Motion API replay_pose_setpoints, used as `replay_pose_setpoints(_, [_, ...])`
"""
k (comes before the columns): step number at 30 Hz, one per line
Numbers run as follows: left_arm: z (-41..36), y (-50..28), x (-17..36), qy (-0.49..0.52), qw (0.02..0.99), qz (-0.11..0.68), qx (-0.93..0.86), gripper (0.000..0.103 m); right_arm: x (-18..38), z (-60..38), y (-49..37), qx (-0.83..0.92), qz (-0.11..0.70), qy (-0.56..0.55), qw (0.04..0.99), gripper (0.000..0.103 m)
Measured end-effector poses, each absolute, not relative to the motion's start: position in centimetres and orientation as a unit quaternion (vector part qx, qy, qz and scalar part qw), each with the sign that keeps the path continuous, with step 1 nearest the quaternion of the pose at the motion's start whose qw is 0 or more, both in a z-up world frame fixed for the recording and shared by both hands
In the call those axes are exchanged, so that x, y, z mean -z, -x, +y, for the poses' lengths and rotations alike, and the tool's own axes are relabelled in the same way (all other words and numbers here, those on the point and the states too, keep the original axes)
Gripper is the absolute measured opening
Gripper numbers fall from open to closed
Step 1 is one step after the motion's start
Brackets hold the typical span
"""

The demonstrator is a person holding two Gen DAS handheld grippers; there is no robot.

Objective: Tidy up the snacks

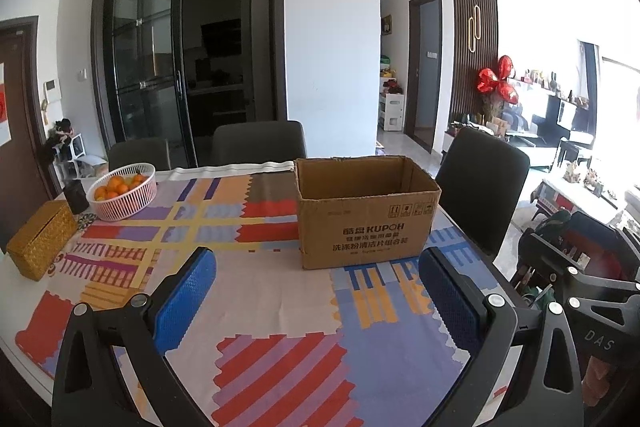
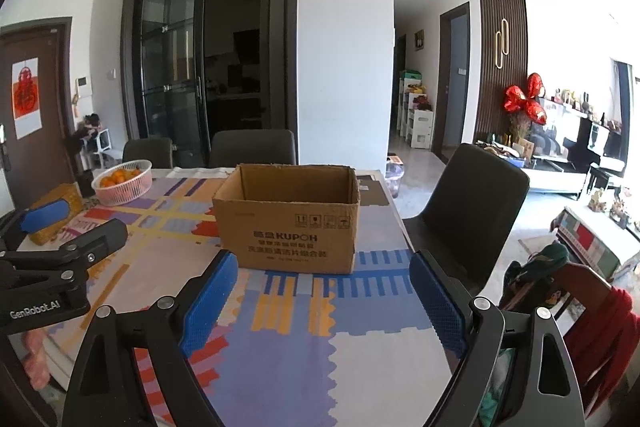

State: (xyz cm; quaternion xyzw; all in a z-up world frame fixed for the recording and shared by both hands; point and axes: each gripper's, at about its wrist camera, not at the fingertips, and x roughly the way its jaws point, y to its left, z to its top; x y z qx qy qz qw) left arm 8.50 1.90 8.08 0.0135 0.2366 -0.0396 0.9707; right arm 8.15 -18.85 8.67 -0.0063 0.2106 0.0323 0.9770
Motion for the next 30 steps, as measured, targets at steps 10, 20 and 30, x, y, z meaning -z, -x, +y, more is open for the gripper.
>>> replay_pose_setpoints(10, [1.72, -8.64, -7.8, -0.017, 0.971, 0.234, 0.039, 0.103, -8.7, -18.71, -8.08, -0.033, 0.208, 0.003, 0.978, 0.089])
replay_pose_setpoints(20, [1.6, -8.76, -7.69, -0.019, 0.971, 0.237, 0.038, 0.103, -8.59, -18.69, -8.08, -0.026, 0.207, 0.005, 0.978, 0.089])
replay_pose_setpoints(30, [1.47, -8.86, -7.68, -0.018, 0.971, 0.237, 0.039, 0.103, -8.43, -18.82, -8.07, -0.025, 0.208, 0.004, 0.978, 0.089])
